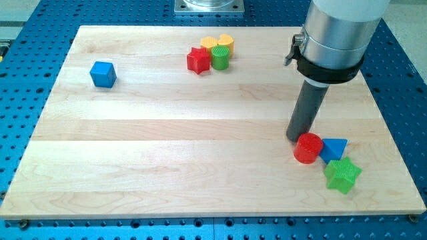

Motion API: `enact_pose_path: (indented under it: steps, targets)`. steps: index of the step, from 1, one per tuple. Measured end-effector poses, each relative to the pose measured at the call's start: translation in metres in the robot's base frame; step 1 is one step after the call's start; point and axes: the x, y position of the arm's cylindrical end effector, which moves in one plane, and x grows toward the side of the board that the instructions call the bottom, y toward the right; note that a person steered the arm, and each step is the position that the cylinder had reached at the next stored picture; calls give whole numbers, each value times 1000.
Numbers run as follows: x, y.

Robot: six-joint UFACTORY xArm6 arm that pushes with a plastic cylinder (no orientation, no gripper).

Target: Place the green circle below the red circle

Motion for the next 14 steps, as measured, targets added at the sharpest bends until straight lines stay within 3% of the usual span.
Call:
enact_pose_path:
  steps: [1, 2, 4, 5, 6, 7, 8, 9, 11, 12, 13, 14]
  targets:
    - [-4, -25]
    - [-39, -59]
    - [-155, -216]
    - [-222, -229]
    - [-269, -199]
    - [-262, -177]
    - [-194, -158]
    - [-154, -134]
    - [-220, -174]
    - [-235, -144]
    - [-228, -123]
    - [-185, -117]
